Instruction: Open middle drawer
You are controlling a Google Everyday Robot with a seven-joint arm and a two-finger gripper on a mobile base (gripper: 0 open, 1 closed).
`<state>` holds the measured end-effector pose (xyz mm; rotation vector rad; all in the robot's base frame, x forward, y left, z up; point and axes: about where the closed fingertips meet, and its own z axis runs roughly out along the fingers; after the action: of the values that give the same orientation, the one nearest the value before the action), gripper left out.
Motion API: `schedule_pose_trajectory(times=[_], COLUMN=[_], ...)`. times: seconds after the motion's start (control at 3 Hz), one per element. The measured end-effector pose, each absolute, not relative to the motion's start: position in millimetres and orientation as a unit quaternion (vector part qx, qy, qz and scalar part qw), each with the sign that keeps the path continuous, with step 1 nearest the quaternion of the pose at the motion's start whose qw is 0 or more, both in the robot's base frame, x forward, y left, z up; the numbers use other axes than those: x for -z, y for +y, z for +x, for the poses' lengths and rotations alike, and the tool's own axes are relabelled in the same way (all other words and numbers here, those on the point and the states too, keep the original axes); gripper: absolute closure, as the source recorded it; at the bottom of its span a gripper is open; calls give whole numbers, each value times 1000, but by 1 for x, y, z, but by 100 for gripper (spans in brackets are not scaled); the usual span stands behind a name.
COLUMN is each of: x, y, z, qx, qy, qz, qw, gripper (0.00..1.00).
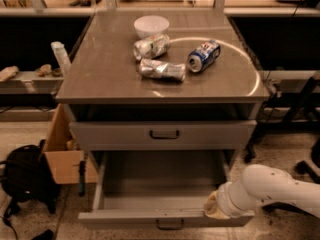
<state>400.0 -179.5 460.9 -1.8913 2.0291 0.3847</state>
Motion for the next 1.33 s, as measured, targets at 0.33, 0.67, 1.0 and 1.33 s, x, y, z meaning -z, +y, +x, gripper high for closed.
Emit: schedule_pose_trajectory(times=[0.33,0.67,1.0,1.33], x=[-481,-495,-495,-495], y=[-183,-202,-202,-202], z=[355,310,310,310], qx=[-144,-141,-140,-141], qy=[726,751,751,751], qz=[-651,-622,-623,-623], qw=[170,167,167,167], gripper=[100,84,61,37])
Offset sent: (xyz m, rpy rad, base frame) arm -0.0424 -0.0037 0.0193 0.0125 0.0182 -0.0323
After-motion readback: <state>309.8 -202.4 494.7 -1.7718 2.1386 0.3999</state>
